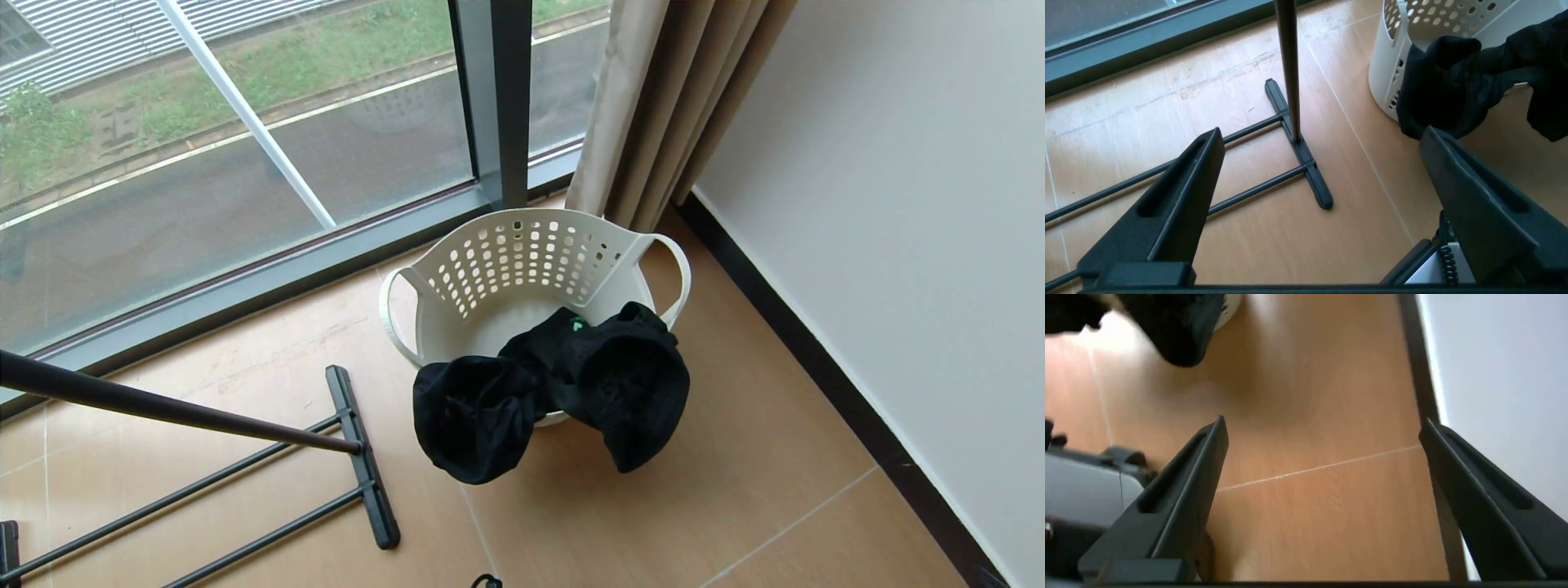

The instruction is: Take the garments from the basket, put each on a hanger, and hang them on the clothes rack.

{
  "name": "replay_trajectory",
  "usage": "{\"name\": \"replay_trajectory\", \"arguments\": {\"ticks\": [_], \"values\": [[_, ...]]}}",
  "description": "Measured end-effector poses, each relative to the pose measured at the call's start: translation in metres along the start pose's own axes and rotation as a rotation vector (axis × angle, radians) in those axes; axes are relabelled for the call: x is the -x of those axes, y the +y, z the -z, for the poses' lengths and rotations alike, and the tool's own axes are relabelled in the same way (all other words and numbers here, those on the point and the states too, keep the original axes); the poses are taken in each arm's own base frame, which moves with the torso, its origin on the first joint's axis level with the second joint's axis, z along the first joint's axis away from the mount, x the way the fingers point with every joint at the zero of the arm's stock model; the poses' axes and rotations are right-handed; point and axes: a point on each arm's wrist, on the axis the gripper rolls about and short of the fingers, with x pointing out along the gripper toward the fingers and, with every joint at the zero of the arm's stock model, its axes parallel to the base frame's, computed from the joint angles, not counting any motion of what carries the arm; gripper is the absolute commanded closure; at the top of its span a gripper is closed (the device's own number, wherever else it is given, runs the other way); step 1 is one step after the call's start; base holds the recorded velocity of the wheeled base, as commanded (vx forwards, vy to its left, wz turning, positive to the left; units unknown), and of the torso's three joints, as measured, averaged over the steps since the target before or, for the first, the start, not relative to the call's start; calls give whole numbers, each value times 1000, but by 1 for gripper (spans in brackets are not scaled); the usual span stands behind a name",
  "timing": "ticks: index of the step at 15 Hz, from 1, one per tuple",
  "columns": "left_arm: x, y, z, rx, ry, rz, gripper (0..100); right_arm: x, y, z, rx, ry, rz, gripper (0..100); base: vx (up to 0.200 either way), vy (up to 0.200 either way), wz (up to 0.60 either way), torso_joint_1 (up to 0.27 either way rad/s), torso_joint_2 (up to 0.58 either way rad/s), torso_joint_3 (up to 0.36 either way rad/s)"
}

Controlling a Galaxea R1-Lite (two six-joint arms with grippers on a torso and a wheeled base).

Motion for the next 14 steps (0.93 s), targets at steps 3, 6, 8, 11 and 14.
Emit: {"name": "replay_trajectory", "arguments": {"ticks": [3,6,8,11,14], "values": [[0,0,0,1,0,0,0,-45,5,-45,155,73,-122,0,0,0,0,0,0,0],[0,0,0,1,0,0,0,-95,29,-92,348,101,-144,0,0,0,0,0,0,0],[0,0,0,1,0,0,0,-125,58,-119,495,99,-123,0,0,0,0,0,0,0],[0,0,0,0,0,0,0,-154,105,-135,661,106,-126,0,0,0,0,0,0,0],[0,0,0,1,0,0,0,-187,134,-131,754,181,-39,0,0,0,0,0,0,0]]}}
